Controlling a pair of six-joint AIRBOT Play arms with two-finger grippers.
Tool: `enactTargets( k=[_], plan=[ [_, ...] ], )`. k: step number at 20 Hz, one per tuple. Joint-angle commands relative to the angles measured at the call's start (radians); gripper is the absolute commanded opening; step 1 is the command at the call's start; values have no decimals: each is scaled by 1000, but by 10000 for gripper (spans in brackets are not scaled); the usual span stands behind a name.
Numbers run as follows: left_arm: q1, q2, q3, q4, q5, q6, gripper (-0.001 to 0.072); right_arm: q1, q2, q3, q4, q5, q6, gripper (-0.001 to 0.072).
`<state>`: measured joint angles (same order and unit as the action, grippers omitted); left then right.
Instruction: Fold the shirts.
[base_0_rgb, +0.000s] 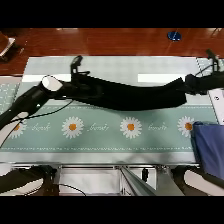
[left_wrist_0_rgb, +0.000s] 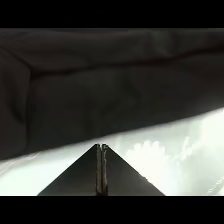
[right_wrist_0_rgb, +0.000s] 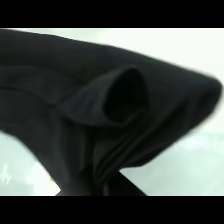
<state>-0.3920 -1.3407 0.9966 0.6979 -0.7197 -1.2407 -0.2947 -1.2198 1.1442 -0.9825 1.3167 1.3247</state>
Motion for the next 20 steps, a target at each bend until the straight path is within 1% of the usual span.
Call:
enactTargets(
  k=[1, 2, 4, 6, 8, 10, 13, 15, 16, 18, 20],
  plan=[
    [-119, -107, 76, -3, 36, -40, 22, 0, 366, -203, -17, -23, 61, 23],
    [-155, -159, 126, -3, 24, -40, 22, 1, 460, -245, -5, -18, 93, 23],
    [-225, -268, 239, -3, -21, -71, 22, 1, 602, -293, 17, 8, 135, 23],
    [-296, -378, 356, -3, -85, -101, 22, 1, 689, -299, 25, 37, 152, 23],
    [-372, -472, 446, -3, -133, -131, 22, 1, 734, -299, 33, 39, 166, 23],
    [-454, -542, 497, -4, -150, -135, 23, 1, 737, -299, 92, 43, 164, 23],
    [-542, -589, 530, -14, -179, -134, 23, 3, 721, -299, 130, 31, 147, 23],
    [-534, -583, 544, -14, -206, -133, 23, 3, 701, -299, 136, 29, 138, 23],
    [-502, -576, 558, -14, -238, -134, 23, 3, 689, -299, 146, 28, 133, 23],
    [-388, -539, 566, -11, -306, -134, 23, 4, 656, -298, 189, 18, 112, 23],
    [-243, -475, 561, 20, -372, -151, 23, 4, 608, -296, 263, 7, 79, 23]
  ],
)
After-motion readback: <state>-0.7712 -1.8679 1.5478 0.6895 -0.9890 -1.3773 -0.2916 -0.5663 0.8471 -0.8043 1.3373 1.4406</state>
